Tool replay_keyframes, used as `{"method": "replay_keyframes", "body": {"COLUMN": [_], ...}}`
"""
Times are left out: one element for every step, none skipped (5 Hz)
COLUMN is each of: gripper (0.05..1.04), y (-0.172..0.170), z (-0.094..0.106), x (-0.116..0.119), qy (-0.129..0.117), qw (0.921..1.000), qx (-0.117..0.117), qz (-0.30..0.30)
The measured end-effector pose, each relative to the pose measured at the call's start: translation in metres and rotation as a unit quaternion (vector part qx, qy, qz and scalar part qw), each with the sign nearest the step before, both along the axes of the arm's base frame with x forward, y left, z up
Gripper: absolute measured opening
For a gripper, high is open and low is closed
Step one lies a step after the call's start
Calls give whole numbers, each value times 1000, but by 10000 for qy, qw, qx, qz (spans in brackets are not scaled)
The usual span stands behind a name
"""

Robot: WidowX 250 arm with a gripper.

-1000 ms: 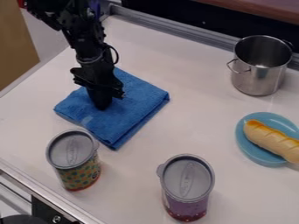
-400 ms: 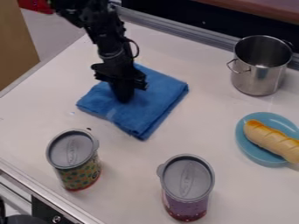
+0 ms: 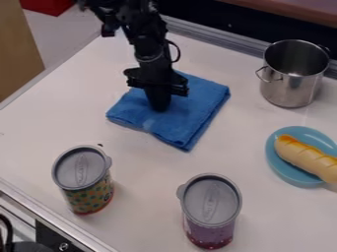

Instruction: Moved the blue cloth near the silver pot

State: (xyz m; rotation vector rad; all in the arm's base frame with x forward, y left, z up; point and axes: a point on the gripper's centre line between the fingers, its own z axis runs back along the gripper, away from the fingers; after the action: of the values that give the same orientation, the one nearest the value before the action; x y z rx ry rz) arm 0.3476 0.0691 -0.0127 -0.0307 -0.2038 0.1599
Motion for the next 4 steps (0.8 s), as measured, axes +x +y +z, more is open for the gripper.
{"method": "replay_keyframes", "body": {"gripper": [52, 52, 52, 52], "y": [-4, -8, -9, -9], "z": [0, 1, 2, 1], "x": [17, 33, 38, 38], "qy": [-104, -190, -204, -197], "qw": [9998, 9996, 9995, 9996], "qx": [73, 113, 116, 184], "qz": [142, 202, 213, 69]}}
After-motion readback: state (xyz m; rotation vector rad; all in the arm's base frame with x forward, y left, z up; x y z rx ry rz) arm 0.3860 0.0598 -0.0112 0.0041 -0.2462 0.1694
